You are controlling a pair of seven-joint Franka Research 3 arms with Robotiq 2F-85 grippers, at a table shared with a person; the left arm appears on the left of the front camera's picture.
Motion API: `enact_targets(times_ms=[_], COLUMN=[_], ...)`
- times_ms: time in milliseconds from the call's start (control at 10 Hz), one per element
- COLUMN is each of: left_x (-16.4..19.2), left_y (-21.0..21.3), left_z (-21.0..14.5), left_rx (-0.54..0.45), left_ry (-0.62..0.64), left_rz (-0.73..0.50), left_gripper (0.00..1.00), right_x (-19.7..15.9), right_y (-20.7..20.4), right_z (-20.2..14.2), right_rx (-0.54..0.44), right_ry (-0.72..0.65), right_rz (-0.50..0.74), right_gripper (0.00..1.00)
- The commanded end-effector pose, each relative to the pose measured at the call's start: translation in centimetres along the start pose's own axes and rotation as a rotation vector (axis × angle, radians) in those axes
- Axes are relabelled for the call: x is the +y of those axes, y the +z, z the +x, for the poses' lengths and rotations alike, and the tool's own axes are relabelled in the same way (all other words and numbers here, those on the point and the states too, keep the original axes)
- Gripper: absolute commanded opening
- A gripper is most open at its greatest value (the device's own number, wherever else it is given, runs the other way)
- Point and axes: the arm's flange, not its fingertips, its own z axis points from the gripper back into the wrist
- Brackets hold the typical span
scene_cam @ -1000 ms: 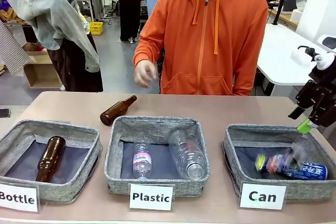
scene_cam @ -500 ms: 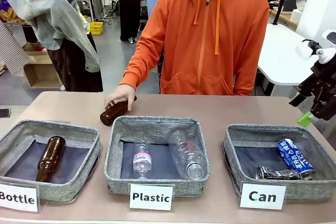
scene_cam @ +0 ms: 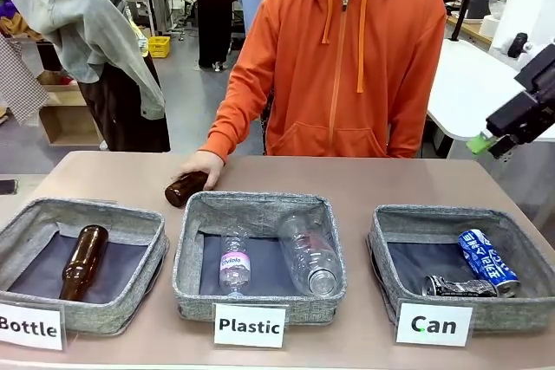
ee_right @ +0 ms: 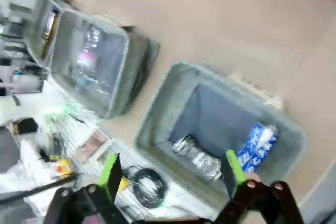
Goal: Sort the can waste into the basket.
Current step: Pick up the can waste from the table and place it in the right Fabric basket.
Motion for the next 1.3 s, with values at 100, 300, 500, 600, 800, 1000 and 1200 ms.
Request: enact_targets(times_ms=[100, 300, 500, 600, 800, 1000, 1200], left_x=[-0.3, -0.3, -0.3, -0.3, 0.0, -7.3, -9.6], left_y=[-0.2, -0.2, -0.2, -0.2, 0.0, 11.2, 16.0], left_z=[-0.1, -0.1, -0.1, -0.1, 0.0, 0.9, -1.7], left_rx=[-0.007, -0.007, -0.007, -0.007, 0.000, -0.244, -0.375], left_ry=[0.001, 0.001, 0.001, 0.001, 0.000, -0.118, -0.140], left_rz=[-0.001, -0.001, -0.001, -0.001, 0.000, 0.125, 0.198], left_gripper=[1.00, 1.00, 1.00, 1.00, 1.00, 1.00, 1.00], right_x=[-3.9, -5.3, -5.2, -5.9, -5.9, -5.9, -5.9], right_y=[-0.5, 0.2, 1.0, -0.9, -0.9, -0.9, -0.9], right_z=[2.6, 2.2, 0.9, 1.3, 1.3, 1.3, 1.3], right_rx=[0.059, -0.039, -0.479, 0.051, 0.051, 0.051, 0.051], right_ry=[-0.686, -0.670, -0.599, -0.388, -0.388, -0.388, -0.388], right_rz=[0.863, 1.002, 0.802, 0.700, 0.700, 0.700, 0.700], right_gripper=[1.00, 1.00, 1.00, 1.00, 1.00, 1.00, 1.00])
